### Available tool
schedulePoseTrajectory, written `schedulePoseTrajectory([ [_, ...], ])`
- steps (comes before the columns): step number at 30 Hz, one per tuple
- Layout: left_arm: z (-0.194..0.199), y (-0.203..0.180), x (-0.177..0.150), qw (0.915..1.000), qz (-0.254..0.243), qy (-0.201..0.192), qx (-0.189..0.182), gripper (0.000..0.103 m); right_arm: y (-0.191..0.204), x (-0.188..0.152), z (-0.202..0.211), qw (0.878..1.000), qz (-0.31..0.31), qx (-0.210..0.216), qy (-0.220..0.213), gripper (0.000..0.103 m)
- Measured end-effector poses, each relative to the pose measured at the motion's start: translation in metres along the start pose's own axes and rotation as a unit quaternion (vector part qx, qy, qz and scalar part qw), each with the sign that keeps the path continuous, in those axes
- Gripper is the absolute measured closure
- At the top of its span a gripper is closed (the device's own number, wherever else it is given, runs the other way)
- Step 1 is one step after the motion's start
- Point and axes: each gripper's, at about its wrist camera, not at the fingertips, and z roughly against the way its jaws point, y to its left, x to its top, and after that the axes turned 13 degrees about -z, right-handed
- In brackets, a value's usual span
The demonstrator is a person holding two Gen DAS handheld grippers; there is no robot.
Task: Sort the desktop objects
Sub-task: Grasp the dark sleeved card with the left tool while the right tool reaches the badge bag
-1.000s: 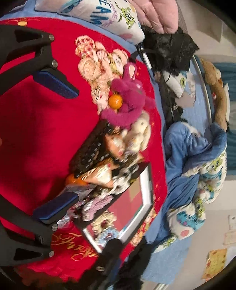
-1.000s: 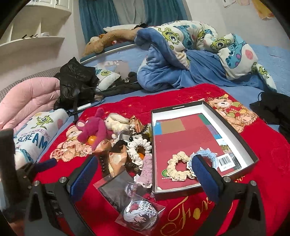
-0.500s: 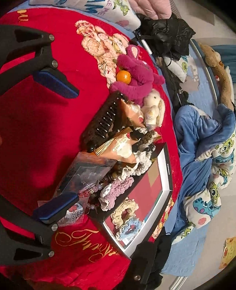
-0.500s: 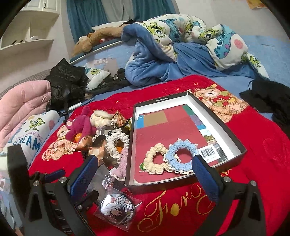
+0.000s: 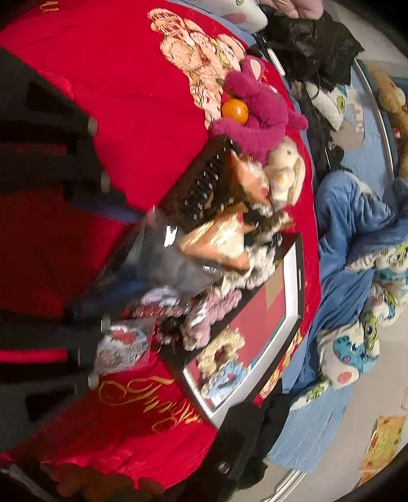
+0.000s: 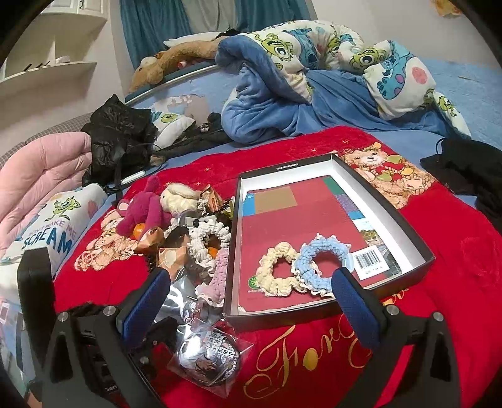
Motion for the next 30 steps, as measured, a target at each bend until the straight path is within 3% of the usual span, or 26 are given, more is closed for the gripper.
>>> schedulePoseTrajectory([
  [2,0.003,-0.002,-0.001,1.0000,0.000,-0.005,-0.002,0.084,0.000,0.000,0.000,1.000,-0.001,-0.001,0.000,0.000],
  [3,0.005,-0.002,-0.001,1.0000,0.002,-0.008,-0.006,0.094,0.000,0.000,0.001,1.000,-0.001,-0.001,-0.001,0.000],
  [6,0.009,0.002,-0.002,0.9996,0.012,-0.014,-0.022,0.098,-0.001,0.001,0.002,1.000,-0.002,-0.002,-0.003,0.000],
  [11,0.016,0.001,-0.003,0.9994,0.009,-0.024,-0.023,0.100,-0.001,0.001,0.003,1.000,-0.002,-0.002,-0.004,0.000],
  [21,0.049,0.005,-0.013,0.9985,-0.005,-0.046,0.028,0.100,0.008,-0.004,0.007,1.000,0.010,-0.001,-0.005,0.000],
  [30,0.082,0.009,-0.020,0.9964,-0.003,-0.071,0.045,0.100,0.018,-0.022,0.010,1.000,0.020,-0.004,0.015,0.000],
])
